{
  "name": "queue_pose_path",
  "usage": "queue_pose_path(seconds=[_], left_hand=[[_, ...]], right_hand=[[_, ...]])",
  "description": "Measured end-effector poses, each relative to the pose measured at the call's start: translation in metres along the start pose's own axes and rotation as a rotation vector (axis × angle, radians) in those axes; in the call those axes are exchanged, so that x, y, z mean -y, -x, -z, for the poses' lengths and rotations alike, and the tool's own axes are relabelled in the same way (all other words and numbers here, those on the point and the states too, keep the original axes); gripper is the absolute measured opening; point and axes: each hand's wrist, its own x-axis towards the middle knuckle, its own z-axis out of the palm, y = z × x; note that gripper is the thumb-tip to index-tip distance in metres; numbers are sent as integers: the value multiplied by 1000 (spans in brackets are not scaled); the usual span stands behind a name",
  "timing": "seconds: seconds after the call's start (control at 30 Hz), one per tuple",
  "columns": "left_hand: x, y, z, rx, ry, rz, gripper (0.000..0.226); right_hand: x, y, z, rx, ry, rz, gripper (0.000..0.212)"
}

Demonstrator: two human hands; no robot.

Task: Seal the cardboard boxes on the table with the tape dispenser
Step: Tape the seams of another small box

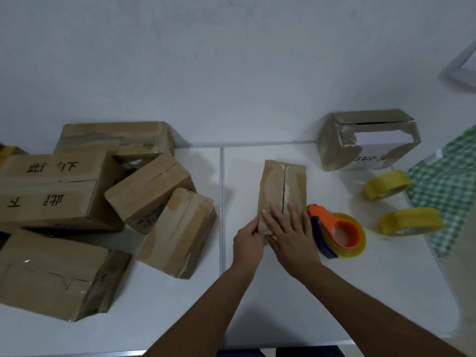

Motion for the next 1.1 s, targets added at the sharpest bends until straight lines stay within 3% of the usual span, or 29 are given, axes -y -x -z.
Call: queue_pose_path(seconds=[0.1, 0.2, 0.3, 0.43, 0.5, 0.63, 0.73, 0.83, 0.93, 1.03, 1.1], left_hand=[[-2, -11, 5, 101, 2, 119, 41], [5, -21, 23, -55, 33, 225, 43], [7, -7, 30, -130, 56, 42, 31], [10, 16, 7, 67, -349, -199, 45], [8, 13, 18, 161, -424, -269, 51], [-6, -20, 58, 366, -664, -508, 44], [-16, -44, 63, 466, -956, -588, 49], [-18, -51, 64, 469, -989, -552, 72], [-15, -44, 67, 461, -945, -433, 98], [-20, -35, 59, 277, -899, -452, 94], [-30, -30, 41, 141, -910, -512, 92]], right_hand=[[0, 0, 0, 10, -34, -7, 61], [-1, 0, -1, 34, -52, -4, 61], [-1, 1, 0, 31, -44, -7, 58], [-1, 1, 2, 30, -17, -9, 58], [-1, 1, 2, 39, -19, -5, 58], [1, 0, 2, 53, -30, 1, 59], [-2, 0, 1, 83, -61, 16, 58], [-4, -1, 4, 90, -120, 31, 62], [-11, 1, 21, 39, -494, 7, 64], [-25, 8, 33, -149, -907, -215, 60], [-22, 18, 38, -131, -1218, -404, 56]])
